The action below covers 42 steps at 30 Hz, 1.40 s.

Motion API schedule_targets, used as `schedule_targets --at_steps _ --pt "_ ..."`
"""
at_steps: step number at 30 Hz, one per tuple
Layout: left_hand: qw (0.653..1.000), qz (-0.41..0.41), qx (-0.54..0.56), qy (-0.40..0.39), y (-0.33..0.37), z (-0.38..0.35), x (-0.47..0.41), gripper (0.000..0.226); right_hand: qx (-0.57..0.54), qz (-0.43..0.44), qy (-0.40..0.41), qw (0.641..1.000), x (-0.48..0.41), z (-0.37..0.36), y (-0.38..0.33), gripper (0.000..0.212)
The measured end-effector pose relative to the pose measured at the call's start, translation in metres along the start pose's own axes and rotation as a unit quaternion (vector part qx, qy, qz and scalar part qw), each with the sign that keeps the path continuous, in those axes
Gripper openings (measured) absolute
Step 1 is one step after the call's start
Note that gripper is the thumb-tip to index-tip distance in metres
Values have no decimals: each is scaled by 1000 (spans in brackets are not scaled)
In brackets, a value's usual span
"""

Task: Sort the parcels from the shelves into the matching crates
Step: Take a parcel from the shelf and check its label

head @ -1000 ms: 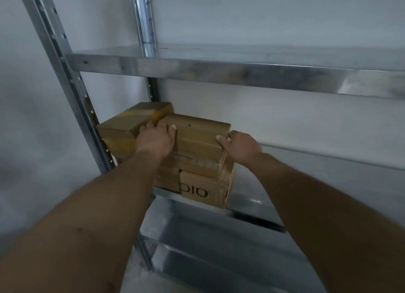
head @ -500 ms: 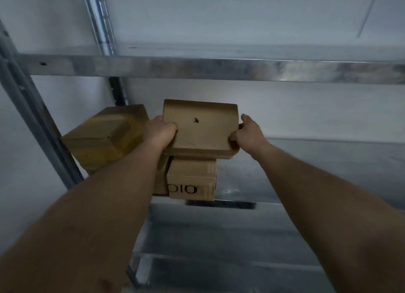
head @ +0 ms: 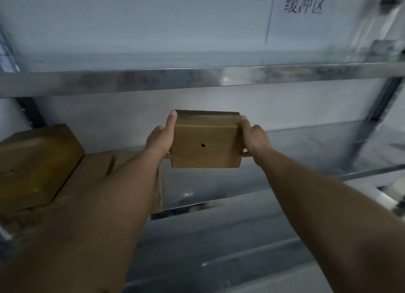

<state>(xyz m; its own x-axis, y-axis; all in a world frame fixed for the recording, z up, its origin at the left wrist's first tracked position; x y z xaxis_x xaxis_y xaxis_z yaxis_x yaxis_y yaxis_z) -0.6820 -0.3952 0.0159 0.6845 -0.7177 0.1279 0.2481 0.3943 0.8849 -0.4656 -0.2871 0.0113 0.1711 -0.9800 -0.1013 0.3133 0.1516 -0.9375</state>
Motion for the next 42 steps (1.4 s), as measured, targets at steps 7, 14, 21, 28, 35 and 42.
schedule_targets --at_steps 7,14,21,28,35,42 --pt "999 -25 1 -42 37 -109 12 34 68 7 83 994 -8 115 49 14" --pt "984 -66 -11 -164 74 -220 48 84 32 34 39 998 -7 220 104 104" --pt "954 -144 -107 -241 112 -328 104 93 76 25 30 996 -1 327 156 107" --pt "954 -106 -63 -273 135 -436 150 32 31 -57 145 987 12 428 213 20" --pt "948 -173 -69 -259 163 -530 196 25 73 -48 237 967 39 518 249 27" --pt "882 -273 -75 -377 192 -612 241 65 155 -36 265 951 54 589 284 76"
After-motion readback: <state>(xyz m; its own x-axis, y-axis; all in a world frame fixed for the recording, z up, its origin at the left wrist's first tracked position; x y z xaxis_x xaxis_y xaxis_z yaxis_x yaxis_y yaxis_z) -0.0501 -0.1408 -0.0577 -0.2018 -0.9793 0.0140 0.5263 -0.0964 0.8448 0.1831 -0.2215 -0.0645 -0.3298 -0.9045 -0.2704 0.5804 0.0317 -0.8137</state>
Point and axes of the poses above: each hand's wrist, its own x-axis away from the middle knuckle, its own z-axis out of the back of the hand, y = z × x, the point moved 3 cm from there along -x, towards the middle knuckle, and after that the axes turned 7 degrees about z, right-handed, at the moved point
